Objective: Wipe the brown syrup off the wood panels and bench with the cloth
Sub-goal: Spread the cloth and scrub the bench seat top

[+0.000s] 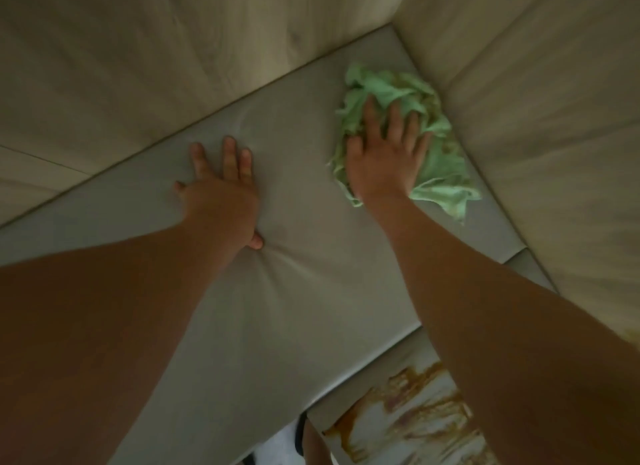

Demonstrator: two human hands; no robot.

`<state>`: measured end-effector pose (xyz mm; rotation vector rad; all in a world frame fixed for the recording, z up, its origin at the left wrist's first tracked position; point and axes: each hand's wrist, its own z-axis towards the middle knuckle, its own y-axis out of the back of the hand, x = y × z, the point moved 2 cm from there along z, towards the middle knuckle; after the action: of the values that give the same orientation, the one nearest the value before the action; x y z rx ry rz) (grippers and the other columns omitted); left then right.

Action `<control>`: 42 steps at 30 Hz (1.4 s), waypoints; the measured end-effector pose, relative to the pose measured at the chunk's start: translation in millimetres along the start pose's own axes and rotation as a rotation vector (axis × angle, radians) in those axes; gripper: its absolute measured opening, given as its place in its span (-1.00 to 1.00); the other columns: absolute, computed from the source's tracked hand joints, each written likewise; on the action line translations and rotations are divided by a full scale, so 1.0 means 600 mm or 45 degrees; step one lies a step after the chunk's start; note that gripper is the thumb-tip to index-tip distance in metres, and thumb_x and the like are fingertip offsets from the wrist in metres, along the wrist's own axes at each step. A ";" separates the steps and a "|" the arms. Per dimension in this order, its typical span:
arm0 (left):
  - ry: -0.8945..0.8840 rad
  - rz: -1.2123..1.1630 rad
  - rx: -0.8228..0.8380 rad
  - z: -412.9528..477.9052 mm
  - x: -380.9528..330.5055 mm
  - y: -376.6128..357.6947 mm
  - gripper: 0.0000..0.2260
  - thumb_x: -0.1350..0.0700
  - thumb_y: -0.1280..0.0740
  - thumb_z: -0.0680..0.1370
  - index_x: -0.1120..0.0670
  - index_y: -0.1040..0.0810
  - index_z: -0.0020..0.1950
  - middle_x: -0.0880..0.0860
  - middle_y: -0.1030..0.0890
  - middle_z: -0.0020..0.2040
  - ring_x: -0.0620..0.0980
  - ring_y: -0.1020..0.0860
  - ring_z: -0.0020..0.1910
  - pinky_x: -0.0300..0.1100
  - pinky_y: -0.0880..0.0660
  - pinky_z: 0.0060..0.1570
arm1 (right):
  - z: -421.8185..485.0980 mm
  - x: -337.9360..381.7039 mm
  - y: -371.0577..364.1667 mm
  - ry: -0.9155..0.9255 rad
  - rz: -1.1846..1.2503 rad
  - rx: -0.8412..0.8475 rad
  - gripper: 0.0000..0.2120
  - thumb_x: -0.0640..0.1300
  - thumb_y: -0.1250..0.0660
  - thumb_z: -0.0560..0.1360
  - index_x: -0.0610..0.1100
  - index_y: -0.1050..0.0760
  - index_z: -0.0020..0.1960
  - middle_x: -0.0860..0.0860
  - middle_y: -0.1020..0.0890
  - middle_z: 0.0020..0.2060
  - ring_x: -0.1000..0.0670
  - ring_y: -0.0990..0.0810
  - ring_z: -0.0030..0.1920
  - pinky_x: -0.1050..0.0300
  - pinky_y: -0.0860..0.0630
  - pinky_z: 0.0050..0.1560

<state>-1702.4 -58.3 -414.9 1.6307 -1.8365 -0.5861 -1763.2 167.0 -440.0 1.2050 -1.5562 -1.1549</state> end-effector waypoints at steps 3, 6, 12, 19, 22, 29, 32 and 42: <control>-0.016 0.016 -0.011 0.001 0.001 -0.001 0.30 -0.32 -0.53 0.37 0.10 0.42 0.62 0.10 0.46 0.61 0.46 0.27 0.58 0.47 -0.28 0.38 | -0.049 0.078 -0.014 0.400 -0.039 -0.056 -0.39 0.17 0.03 0.61 0.16 -0.14 0.66 -0.04 -0.23 0.64 -0.20 -0.07 0.65 -0.28 0.05 0.61; -0.021 0.002 0.003 -0.001 0.001 -0.001 0.28 -0.31 -0.54 0.38 0.05 0.40 0.64 0.08 0.48 0.60 0.44 0.31 0.58 0.46 -0.27 0.40 | -0.129 0.081 -0.038 0.743 0.026 -0.082 -0.45 0.13 -0.09 0.63 0.09 -0.33 0.60 -0.03 -0.35 0.58 -0.21 -0.18 0.62 -0.28 -0.03 0.60; -0.022 -0.002 0.045 0.004 -0.001 0.005 0.24 -0.28 -0.57 0.36 0.00 0.29 0.67 0.08 0.51 0.59 0.44 0.33 0.57 0.48 -0.24 0.41 | -0.118 0.031 -0.023 0.788 0.015 -0.224 -0.43 0.26 -0.21 0.61 0.18 -0.31 0.60 -0.06 -0.28 0.61 -0.23 -0.21 0.61 -0.32 -0.06 0.58; -0.030 -0.022 0.023 0.002 0.001 0.003 0.31 -0.28 -0.55 0.38 0.10 0.45 0.60 0.10 0.48 0.60 0.45 0.28 0.58 0.47 -0.26 0.40 | -0.007 -0.020 -0.011 0.372 -0.044 -0.087 -0.31 0.35 -0.05 0.59 0.18 -0.08 0.67 -0.07 -0.04 0.68 -0.18 0.01 0.67 -0.21 0.14 0.64; -0.052 -0.028 0.018 0.002 0.001 0.001 0.30 -0.29 -0.54 0.39 0.11 0.46 0.60 0.12 0.48 0.60 0.47 0.29 0.58 0.48 -0.26 0.40 | 0.047 -0.020 0.011 0.085 0.012 -0.051 -0.22 0.35 0.01 0.58 0.09 0.12 0.70 -0.11 0.06 0.68 -0.17 0.10 0.67 -0.19 0.18 0.64; -0.097 -0.055 -0.016 0.003 0.010 -0.003 0.28 -0.28 -0.52 0.41 0.09 0.46 0.60 0.11 0.51 0.59 0.47 0.31 0.57 0.48 -0.24 0.41 | 0.148 0.040 0.037 -0.031 0.011 -0.089 -0.25 0.30 0.11 0.61 0.02 0.18 0.70 -0.10 0.01 0.68 -0.19 0.02 0.66 -0.24 0.10 0.62; -0.104 -0.050 -0.052 0.002 0.018 -0.009 0.26 -0.30 -0.51 0.42 0.07 0.46 0.60 0.09 0.52 0.58 0.44 0.32 0.58 0.46 -0.24 0.42 | 0.110 0.071 0.027 0.059 0.009 -0.010 -0.27 0.31 0.11 0.63 0.03 0.15 0.70 -0.05 0.05 0.69 -0.21 0.13 0.67 -0.24 0.14 0.62; -0.203 -0.222 -0.261 -0.026 0.070 -0.036 0.25 -0.50 -0.39 0.34 0.02 0.34 0.66 -0.03 0.35 0.66 0.07 0.27 0.65 0.23 -0.15 0.57 | -0.115 0.119 -0.036 0.616 -0.041 0.034 -0.38 0.33 0.06 0.63 0.22 -0.06 0.66 0.05 -0.03 0.69 -0.15 0.10 0.67 -0.25 0.19 0.61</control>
<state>-1678.7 -101.8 -412.2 1.6543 -1.6893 -0.9726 -1706.0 82.8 -439.9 1.4066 -1.1902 -0.7848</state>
